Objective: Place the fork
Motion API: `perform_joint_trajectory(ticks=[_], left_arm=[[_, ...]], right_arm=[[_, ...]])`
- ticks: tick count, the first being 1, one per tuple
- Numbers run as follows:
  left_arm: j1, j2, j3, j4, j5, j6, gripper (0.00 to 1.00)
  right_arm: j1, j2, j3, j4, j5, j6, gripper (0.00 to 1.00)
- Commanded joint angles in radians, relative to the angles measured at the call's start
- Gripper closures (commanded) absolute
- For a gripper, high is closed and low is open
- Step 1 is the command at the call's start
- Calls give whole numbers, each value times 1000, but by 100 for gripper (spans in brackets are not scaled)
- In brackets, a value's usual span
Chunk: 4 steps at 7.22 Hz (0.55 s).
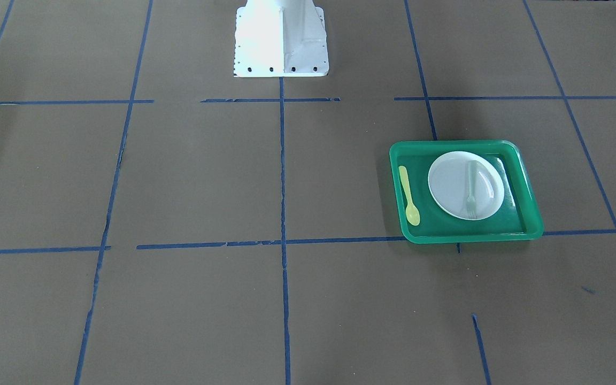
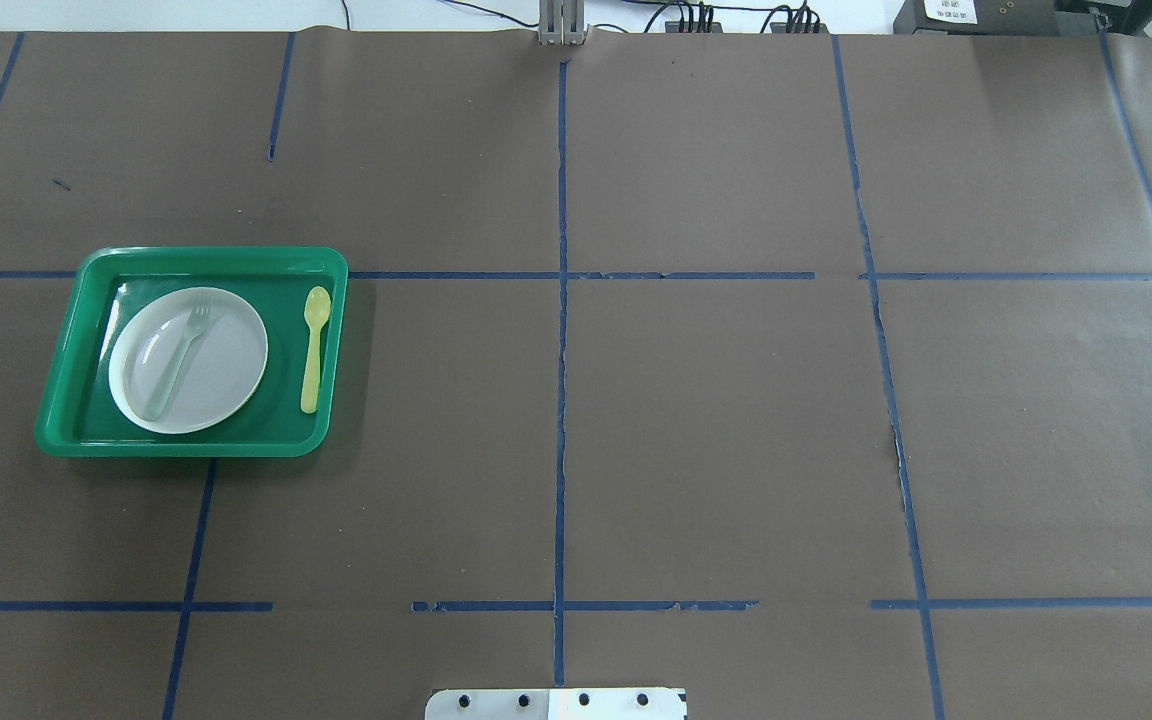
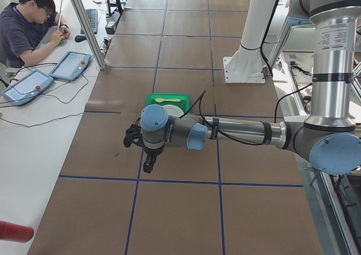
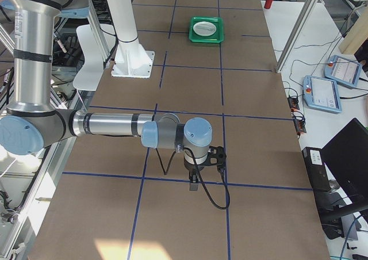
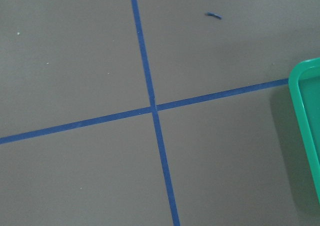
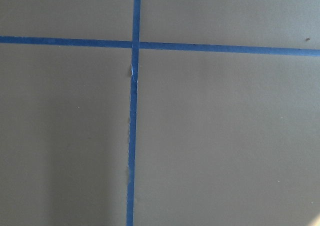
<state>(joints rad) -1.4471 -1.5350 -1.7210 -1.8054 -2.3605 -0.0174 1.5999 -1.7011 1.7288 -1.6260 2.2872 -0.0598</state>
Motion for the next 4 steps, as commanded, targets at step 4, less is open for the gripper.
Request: perform_joint_trajectory(ticks=[4], left_arm=[[426, -100, -23, -234, 202, -514, 0]], right_arm=[[0, 0, 0, 0, 0, 0, 0]])
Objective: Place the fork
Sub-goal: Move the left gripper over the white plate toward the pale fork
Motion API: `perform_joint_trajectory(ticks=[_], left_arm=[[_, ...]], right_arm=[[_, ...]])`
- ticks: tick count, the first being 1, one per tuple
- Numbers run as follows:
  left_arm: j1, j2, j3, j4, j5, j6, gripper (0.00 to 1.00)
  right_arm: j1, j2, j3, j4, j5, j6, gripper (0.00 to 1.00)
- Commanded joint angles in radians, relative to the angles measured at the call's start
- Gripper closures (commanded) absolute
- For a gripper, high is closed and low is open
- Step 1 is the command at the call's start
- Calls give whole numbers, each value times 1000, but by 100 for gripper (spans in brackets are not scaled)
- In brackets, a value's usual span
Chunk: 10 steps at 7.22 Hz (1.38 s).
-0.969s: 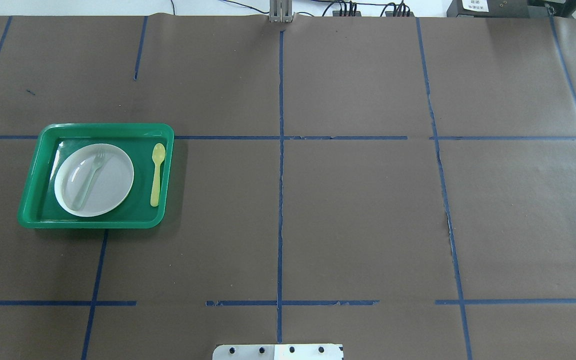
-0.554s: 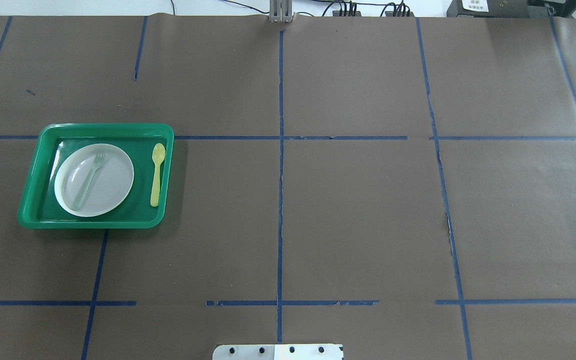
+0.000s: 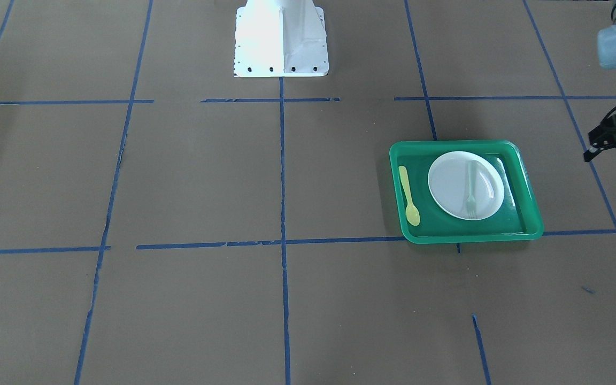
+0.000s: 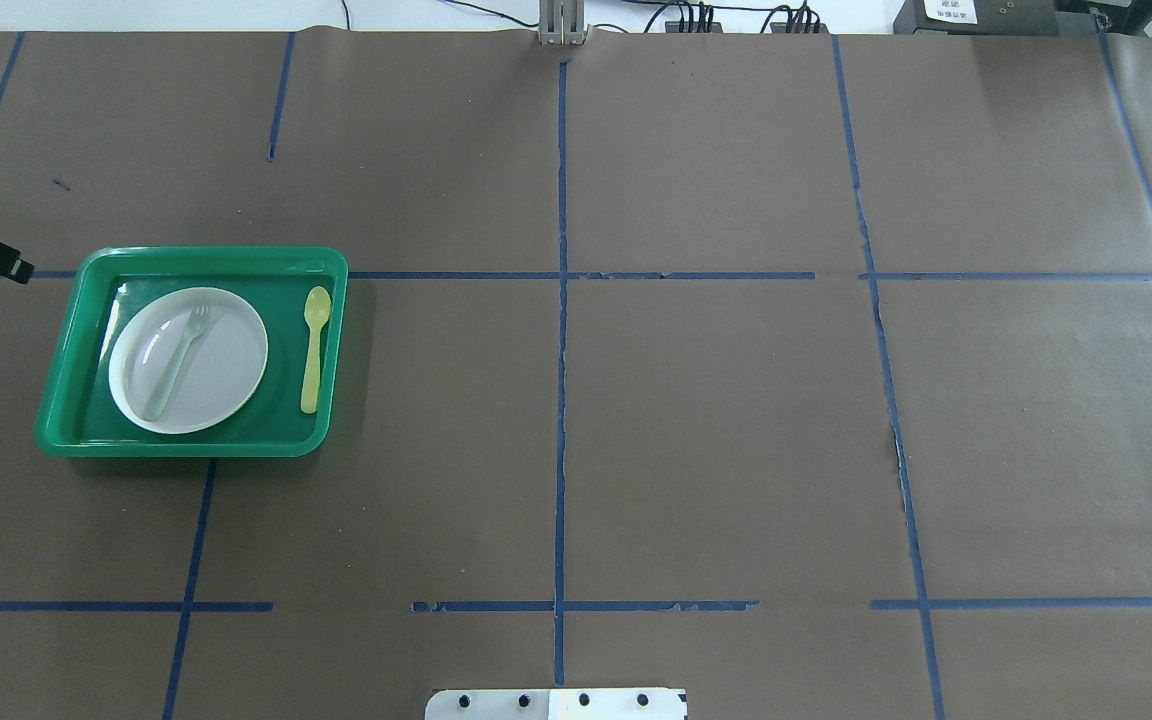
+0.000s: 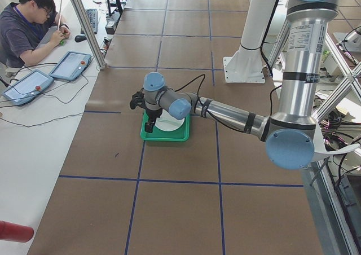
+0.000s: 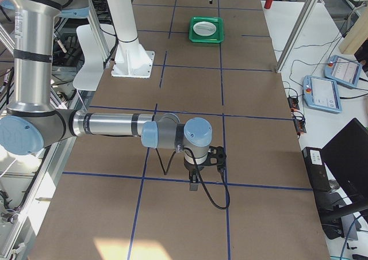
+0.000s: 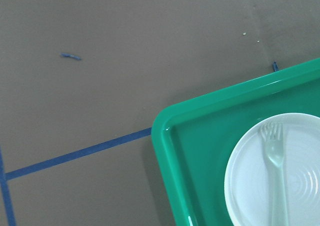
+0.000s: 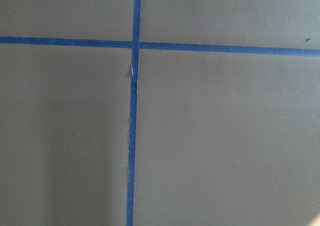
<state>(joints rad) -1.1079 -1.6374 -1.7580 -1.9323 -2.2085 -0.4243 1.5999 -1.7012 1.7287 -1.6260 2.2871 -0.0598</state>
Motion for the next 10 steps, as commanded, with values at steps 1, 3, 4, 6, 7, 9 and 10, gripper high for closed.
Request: perform_joint_trajectory(ticks=[1, 3, 4, 6, 7, 9, 10], left_arm=[[136, 2, 32, -170, 97, -175, 0], [226, 1, 80, -233, 146, -263, 3], [243, -1, 81, -234, 150, -272, 4], [281, -10, 97, -234, 150, -294, 10], [284, -10, 106, -234, 148, -294, 15], [287, -10, 106, -234, 142, -294, 27], [287, -10, 106, -234, 141, -294, 36]], right_arm=[[0, 0, 0, 0, 0, 0, 0], [0, 0, 0, 0, 0, 0, 0], [0, 0, 0, 0, 0, 0, 0], [0, 0, 0, 0, 0, 0, 0], [0, 0, 0, 0, 0, 0, 0], [0, 0, 0, 0, 0, 0, 0], [0, 0, 0, 0, 0, 0, 0]])
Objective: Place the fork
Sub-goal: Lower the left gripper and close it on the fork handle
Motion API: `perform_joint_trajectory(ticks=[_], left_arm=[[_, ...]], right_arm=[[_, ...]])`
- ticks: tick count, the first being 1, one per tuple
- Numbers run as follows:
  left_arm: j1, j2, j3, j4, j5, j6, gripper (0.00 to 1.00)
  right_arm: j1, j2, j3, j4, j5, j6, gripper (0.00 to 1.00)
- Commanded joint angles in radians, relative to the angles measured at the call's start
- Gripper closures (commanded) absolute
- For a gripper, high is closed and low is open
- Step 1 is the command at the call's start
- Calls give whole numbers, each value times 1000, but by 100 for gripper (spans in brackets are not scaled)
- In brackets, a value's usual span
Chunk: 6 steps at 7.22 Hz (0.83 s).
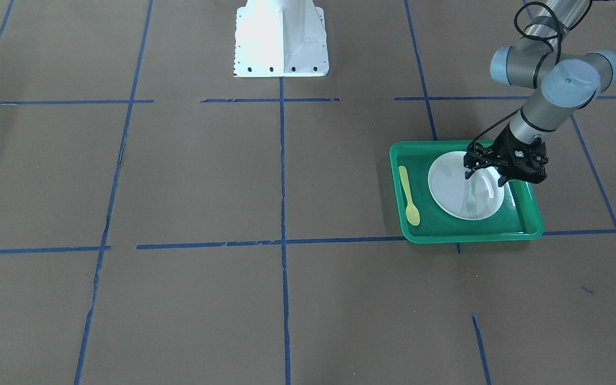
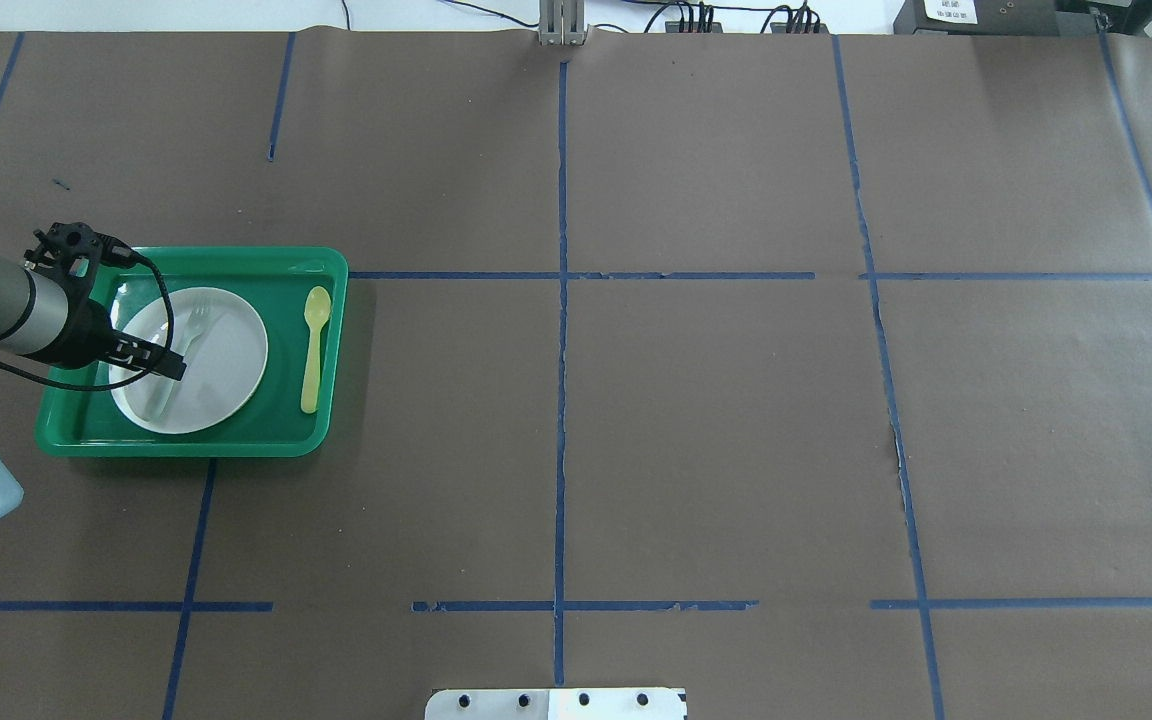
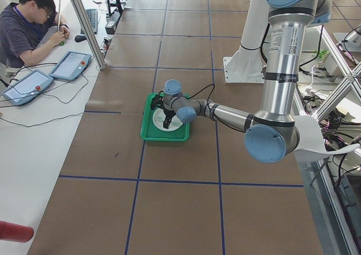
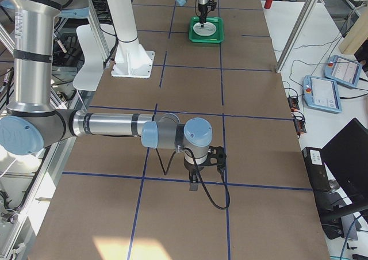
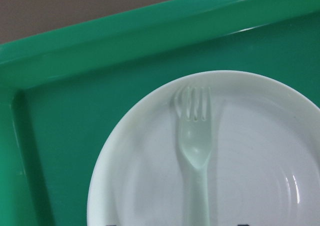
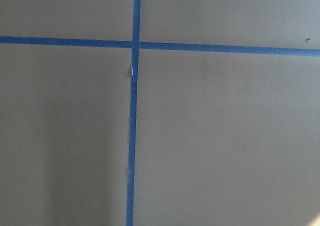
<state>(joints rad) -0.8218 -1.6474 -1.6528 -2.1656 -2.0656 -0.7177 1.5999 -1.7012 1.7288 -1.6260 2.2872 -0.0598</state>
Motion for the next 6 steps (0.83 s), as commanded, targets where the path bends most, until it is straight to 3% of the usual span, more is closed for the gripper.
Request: perform_joint_trajectory(ticks=[1, 4, 6], left_arm=[[3, -2, 1, 1, -2, -3, 36], [15, -2, 1, 9, -4, -19, 36], [18, -2, 1, 12, -4, -19, 47]], right_arm=[[0, 0, 0, 0, 0, 0, 0], [0, 0, 0, 0, 0, 0, 0], [0, 0, 0, 0, 0, 0, 0]])
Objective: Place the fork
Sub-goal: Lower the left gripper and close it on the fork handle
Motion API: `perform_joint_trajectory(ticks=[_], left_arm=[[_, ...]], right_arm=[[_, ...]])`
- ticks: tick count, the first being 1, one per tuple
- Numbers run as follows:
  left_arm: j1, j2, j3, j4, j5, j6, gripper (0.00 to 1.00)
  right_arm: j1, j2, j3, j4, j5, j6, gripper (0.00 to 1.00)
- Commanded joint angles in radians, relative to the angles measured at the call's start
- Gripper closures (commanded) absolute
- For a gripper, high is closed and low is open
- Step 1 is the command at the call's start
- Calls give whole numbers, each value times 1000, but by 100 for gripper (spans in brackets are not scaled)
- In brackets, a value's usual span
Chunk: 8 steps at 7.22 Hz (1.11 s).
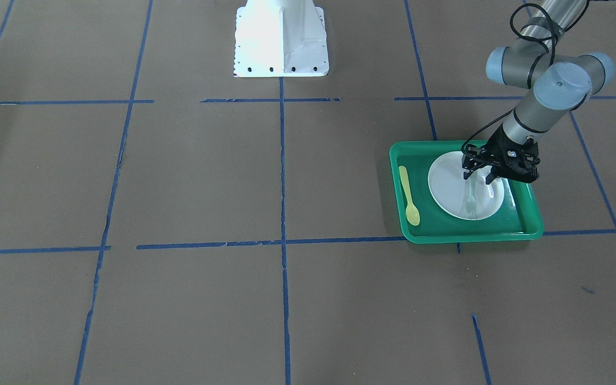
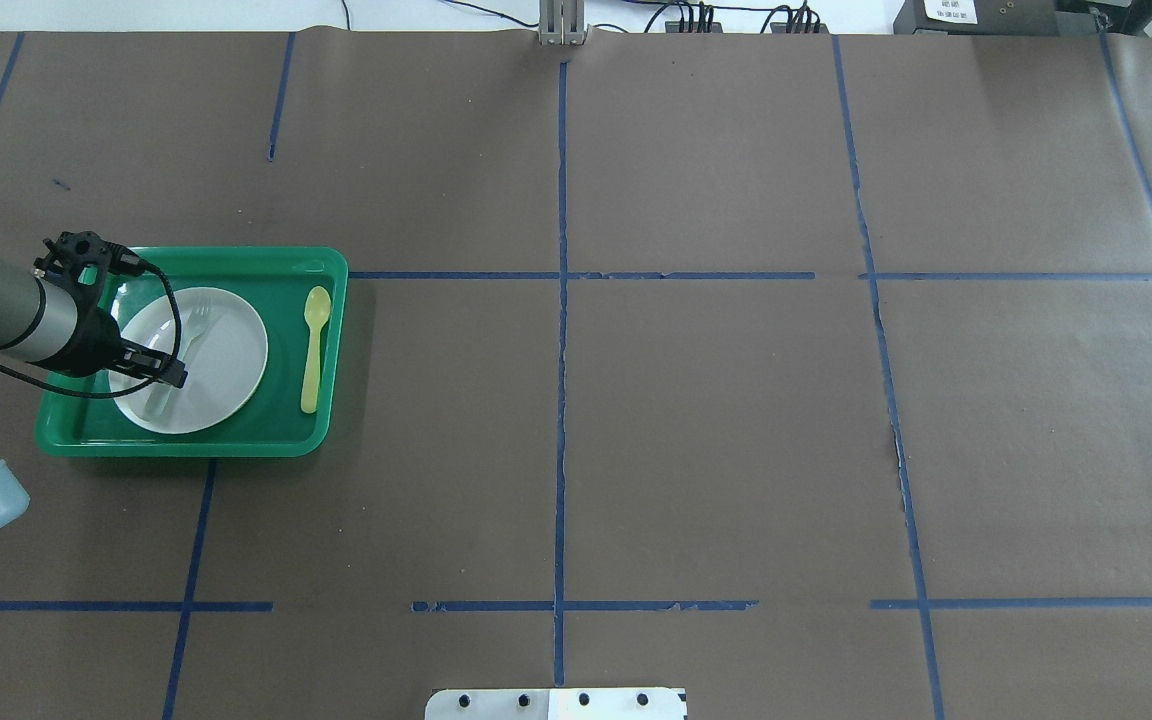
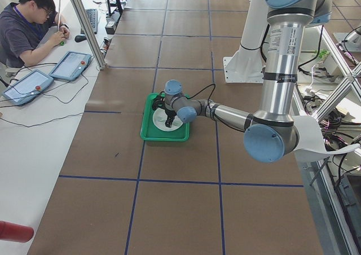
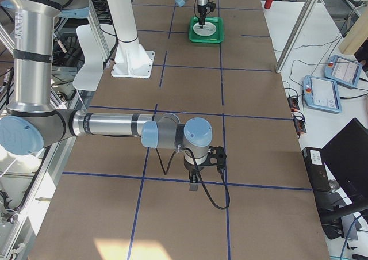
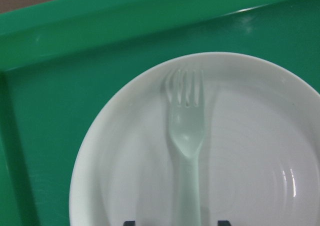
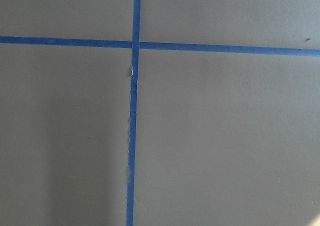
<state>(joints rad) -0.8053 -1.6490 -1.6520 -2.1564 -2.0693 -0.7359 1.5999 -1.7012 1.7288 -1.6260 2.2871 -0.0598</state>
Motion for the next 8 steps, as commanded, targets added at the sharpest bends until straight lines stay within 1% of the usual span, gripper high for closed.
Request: perform_joint_trajectory(ticks=[1, 5, 7, 8], left_arm=[[1, 0, 0, 3, 0, -2, 47], [8, 0, 1, 4, 2, -2, 47], [8, 0, 1, 4, 0, -2, 83], [8, 0, 0, 4, 0, -2, 95]], right_arm=[[0, 0, 0, 0, 0, 0, 0], [0, 0, 0, 0, 0, 0, 0], [0, 0, 0, 0, 0, 0, 0], [0, 0, 0, 0, 0, 0, 0]])
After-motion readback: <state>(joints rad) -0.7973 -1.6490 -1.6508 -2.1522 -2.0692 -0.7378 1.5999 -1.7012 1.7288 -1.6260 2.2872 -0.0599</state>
